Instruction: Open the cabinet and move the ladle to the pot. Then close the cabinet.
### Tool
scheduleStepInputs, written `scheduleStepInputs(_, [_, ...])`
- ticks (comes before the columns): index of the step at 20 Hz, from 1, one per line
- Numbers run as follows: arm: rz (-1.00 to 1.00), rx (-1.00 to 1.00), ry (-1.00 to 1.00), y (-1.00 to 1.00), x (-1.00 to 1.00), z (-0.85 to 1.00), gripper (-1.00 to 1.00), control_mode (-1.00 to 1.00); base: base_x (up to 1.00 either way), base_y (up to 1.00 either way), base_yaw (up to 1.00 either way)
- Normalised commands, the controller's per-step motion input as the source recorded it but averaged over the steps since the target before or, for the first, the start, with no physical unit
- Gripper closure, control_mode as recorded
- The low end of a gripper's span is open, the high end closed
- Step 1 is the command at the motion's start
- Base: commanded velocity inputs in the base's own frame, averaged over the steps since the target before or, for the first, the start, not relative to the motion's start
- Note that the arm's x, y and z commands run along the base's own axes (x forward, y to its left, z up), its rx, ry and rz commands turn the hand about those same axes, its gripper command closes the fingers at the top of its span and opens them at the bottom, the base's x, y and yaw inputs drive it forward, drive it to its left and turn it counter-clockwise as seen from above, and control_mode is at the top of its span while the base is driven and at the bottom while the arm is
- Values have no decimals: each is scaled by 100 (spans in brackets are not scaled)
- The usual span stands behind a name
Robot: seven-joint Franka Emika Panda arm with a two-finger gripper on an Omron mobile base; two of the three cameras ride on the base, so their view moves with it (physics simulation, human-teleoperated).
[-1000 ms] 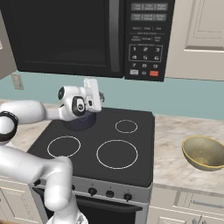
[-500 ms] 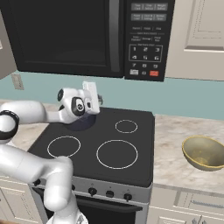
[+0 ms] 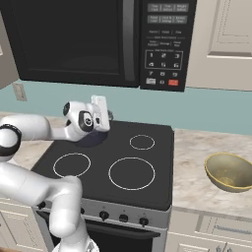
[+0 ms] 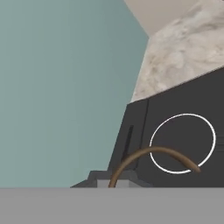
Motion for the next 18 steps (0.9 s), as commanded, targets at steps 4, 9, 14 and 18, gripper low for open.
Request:
scheduleStepInputs(4, [0, 0, 9, 21, 9, -26, 100, -100, 0, 0, 0])
scheduleStepInputs(9, [0, 0, 9, 21, 9, -22, -100, -100, 0, 0, 0])
scheduleStepInputs(14, [0, 0, 1, 0, 0, -1, -100, -100, 0, 0, 0])
scheduleStepInputs(18, [0, 0, 0, 0, 0, 1, -100, -100, 0, 0, 0])
